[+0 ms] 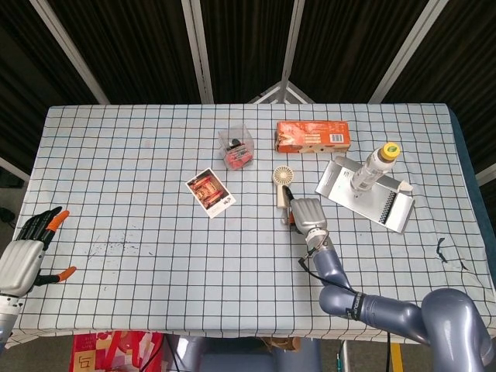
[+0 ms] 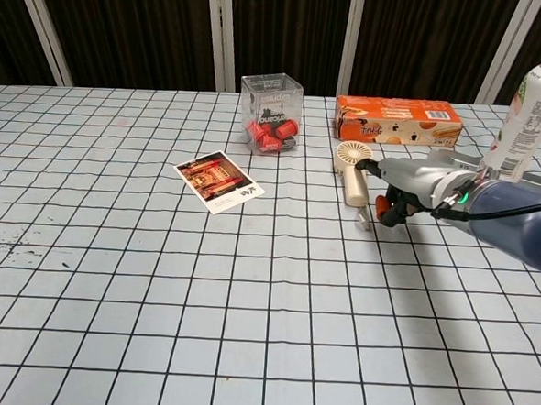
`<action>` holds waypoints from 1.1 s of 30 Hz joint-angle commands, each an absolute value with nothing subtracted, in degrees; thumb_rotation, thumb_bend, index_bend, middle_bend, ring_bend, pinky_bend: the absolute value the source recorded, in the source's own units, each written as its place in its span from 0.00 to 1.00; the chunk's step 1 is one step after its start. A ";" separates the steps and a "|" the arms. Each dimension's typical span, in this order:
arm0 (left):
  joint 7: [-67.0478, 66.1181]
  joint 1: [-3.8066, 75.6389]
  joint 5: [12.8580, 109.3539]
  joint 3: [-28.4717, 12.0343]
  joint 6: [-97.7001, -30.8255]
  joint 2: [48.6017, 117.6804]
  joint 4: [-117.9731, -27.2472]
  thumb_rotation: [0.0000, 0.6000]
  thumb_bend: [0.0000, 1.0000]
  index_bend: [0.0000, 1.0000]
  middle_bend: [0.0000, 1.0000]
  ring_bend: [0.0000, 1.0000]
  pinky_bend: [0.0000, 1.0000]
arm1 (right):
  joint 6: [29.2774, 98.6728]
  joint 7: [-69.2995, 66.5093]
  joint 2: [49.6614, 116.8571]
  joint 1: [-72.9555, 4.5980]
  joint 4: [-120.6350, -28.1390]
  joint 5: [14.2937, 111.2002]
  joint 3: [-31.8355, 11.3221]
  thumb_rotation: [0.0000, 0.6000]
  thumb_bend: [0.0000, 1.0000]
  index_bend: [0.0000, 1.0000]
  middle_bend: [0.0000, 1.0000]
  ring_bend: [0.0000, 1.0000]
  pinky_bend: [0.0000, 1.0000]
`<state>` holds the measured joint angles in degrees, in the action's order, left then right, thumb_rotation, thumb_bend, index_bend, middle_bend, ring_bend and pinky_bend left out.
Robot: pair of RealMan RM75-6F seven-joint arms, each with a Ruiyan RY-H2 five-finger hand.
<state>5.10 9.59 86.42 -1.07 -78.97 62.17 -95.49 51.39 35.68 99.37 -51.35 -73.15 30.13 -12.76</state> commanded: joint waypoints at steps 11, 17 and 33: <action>5.25 9.61 86.34 -1.05 -78.92 62.13 -95.60 1.00 0.04 0.00 0.00 0.00 0.00 | 50.18 36.50 99.80 -51.45 -72.88 27.63 -11.73 1.00 0.80 0.00 0.83 0.92 0.91; 5.33 9.64 86.36 -1.02 -78.90 62.07 -95.62 1.00 0.04 0.00 0.00 0.00 0.00 | 51.14 36.13 99.25 -51.44 -73.85 27.68 -12.19 1.00 0.80 0.00 0.83 0.92 0.91; 4.69 9.29 87.00 -0.80 -79.79 62.24 -95.46 1.00 0.04 0.00 0.00 0.00 0.00 | 69.78 24.29 91.35 -45.19 -84.81 56.53 -12.95 1.00 0.80 0.00 0.75 0.78 0.74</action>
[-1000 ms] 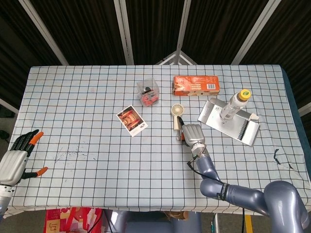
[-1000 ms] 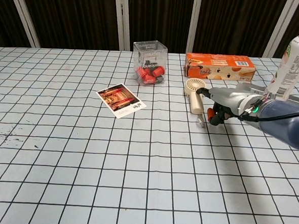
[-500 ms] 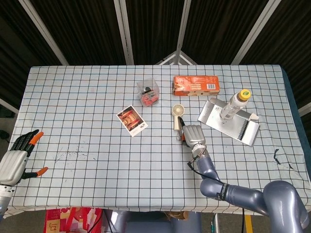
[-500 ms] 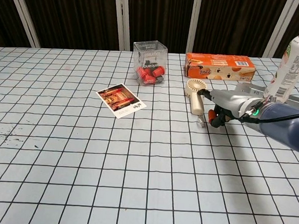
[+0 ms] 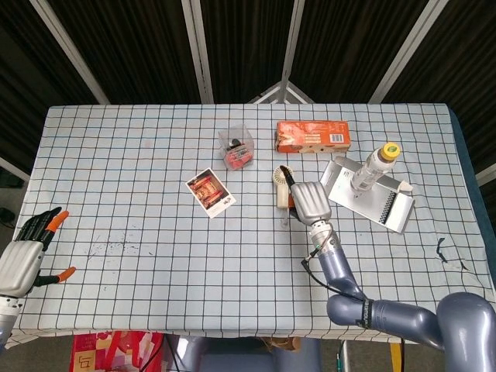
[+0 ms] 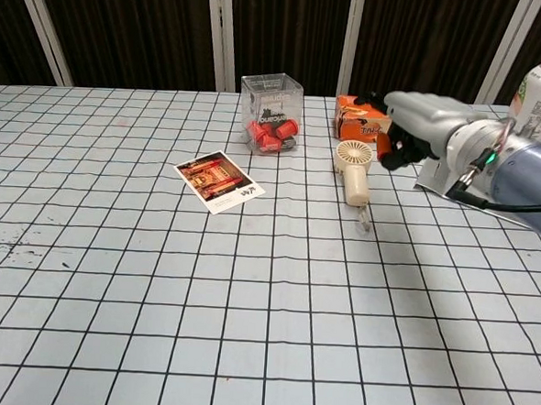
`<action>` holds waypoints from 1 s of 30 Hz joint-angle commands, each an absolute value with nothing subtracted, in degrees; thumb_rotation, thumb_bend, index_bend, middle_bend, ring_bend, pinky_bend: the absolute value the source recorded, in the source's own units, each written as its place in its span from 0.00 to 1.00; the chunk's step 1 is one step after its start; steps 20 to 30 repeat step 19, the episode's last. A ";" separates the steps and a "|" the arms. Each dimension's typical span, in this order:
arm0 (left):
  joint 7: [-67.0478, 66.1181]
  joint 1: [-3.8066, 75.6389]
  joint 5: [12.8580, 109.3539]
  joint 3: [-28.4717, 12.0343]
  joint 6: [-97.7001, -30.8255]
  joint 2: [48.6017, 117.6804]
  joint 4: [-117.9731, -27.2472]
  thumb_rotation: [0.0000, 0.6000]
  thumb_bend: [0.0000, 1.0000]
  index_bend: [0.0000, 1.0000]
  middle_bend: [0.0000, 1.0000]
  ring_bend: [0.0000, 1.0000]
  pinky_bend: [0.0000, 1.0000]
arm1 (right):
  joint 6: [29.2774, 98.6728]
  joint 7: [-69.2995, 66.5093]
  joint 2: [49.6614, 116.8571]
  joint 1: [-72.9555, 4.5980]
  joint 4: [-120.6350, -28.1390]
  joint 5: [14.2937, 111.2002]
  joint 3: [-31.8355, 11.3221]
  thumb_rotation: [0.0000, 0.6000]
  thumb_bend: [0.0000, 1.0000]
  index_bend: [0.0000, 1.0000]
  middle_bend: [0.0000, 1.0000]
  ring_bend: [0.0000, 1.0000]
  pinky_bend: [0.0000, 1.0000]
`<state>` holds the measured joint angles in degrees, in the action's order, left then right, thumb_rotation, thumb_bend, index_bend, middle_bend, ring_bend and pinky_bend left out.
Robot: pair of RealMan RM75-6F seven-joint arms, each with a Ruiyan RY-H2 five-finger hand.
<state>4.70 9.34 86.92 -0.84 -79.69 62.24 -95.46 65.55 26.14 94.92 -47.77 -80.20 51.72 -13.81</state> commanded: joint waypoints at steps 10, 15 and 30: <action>4.02 8.49 87.72 -0.60 -81.44 62.56 -95.05 1.00 0.03 0.00 0.00 0.00 0.00 | 82.98 25.68 71.45 -29.37 -103.73 68.79 2.66 1.00 0.54 0.00 0.26 0.20 0.20; 3.19 8.07 88.54 -0.14 -82.14 62.65 -94.98 1.00 0.00 0.00 0.00 0.00 0.00 | 88.90 21.74 65.42 -21.23 -104.83 73.90 9.59 1.00 0.41 0.00 0.03 0.00 0.02; 0.60 7.51 89.59 -0.02 -83.72 63.39 -94.45 1.00 0.00 0.00 0.00 0.00 0.00 | 94.33 18.03 63.77 -15.75 -102.50 78.66 12.46 1.00 0.38 0.00 0.00 0.00 0.00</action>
